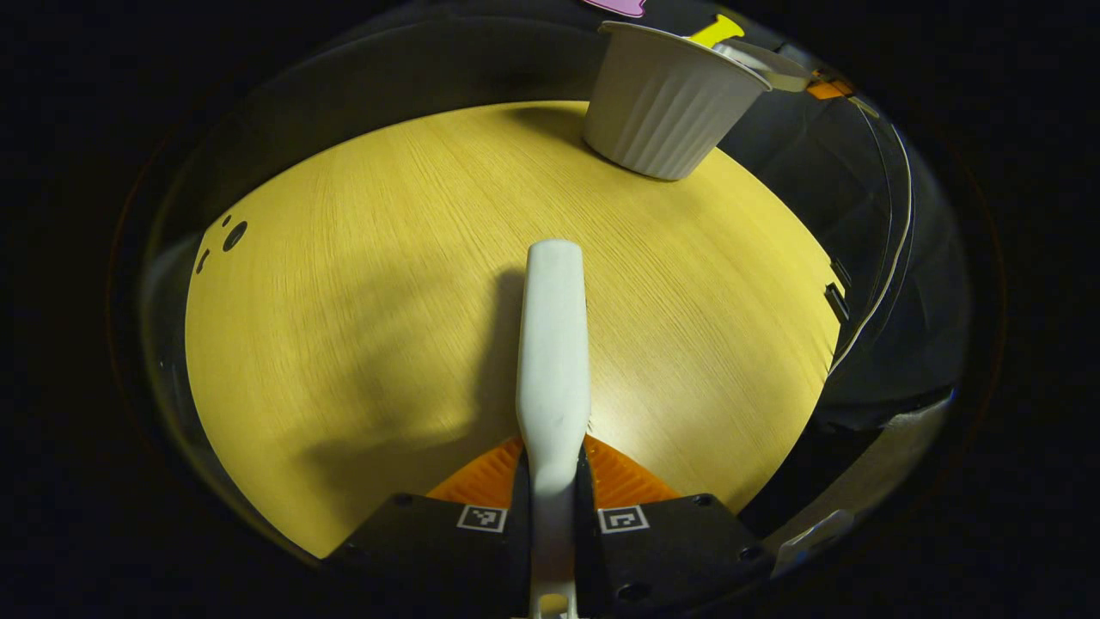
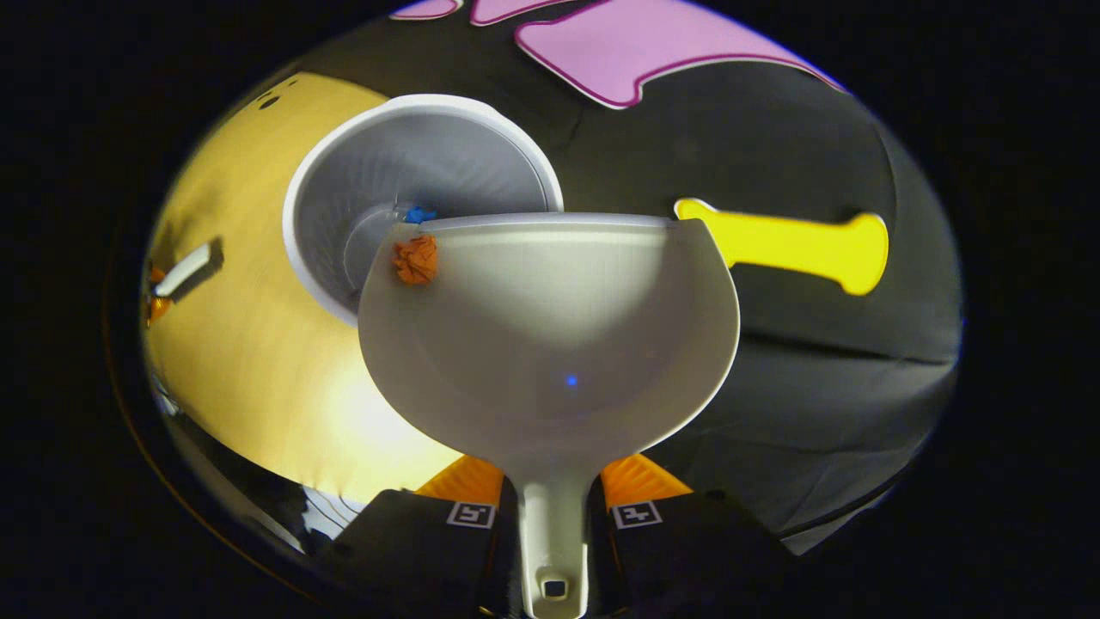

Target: Pick up the small broom and dustpan from the desktop, sweep the trash into the dustpan with the broom, and then empty the trash into the garbage bin.

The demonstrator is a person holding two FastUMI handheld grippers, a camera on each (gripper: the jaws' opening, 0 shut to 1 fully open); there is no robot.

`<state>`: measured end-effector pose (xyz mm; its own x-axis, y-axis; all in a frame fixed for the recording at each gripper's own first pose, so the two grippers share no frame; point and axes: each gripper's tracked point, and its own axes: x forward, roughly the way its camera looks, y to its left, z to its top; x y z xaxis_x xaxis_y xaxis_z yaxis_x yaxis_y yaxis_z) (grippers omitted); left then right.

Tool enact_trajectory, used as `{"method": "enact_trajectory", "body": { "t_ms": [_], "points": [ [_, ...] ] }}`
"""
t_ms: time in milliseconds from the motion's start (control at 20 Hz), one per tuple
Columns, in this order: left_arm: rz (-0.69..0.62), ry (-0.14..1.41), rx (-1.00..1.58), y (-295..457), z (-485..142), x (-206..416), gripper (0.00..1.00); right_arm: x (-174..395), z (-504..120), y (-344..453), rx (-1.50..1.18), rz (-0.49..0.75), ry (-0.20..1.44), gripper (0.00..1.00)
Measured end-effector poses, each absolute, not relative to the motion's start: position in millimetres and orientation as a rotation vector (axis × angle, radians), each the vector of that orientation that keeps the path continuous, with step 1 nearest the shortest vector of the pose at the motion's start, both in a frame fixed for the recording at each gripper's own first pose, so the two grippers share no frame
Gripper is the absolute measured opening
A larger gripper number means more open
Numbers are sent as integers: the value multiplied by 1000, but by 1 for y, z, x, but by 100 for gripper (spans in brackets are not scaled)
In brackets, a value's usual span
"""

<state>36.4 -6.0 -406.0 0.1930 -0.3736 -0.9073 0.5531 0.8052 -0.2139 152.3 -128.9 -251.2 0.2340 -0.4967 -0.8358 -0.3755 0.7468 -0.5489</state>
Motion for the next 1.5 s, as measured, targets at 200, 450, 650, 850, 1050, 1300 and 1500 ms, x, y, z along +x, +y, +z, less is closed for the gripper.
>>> {"method": "enact_trajectory", "body": {
  "t_ms": [200,450,650,850,1050,1300,1500],
  "points": [
    [-643,1215,175,-7,-407,40,24,168,-245,-120,-909,-27,1455,34],
    [-624,1221,141,-6,-407,39,24,179,-253,-117,-927,-12,1457,34],
    [-614,1221,146,-5,-407,40,24,179,-251,-120,-889,-10,1433,37],
    [-611,1223,163,-5,-406,40,24,169,-234,-120,-729,-30,1341,34],
    [-596,1223,184,-4,-406,41,24,143,-206,-112,-558,-3,1227,34],
    [-562,1227,202,-3,-404,41,24,89,-187,-76,-431,79,1128,34],
    [-518,1229,210,-2,-403,38,24,38,-215,-32,-376,183,1126,34]
  ]
}}
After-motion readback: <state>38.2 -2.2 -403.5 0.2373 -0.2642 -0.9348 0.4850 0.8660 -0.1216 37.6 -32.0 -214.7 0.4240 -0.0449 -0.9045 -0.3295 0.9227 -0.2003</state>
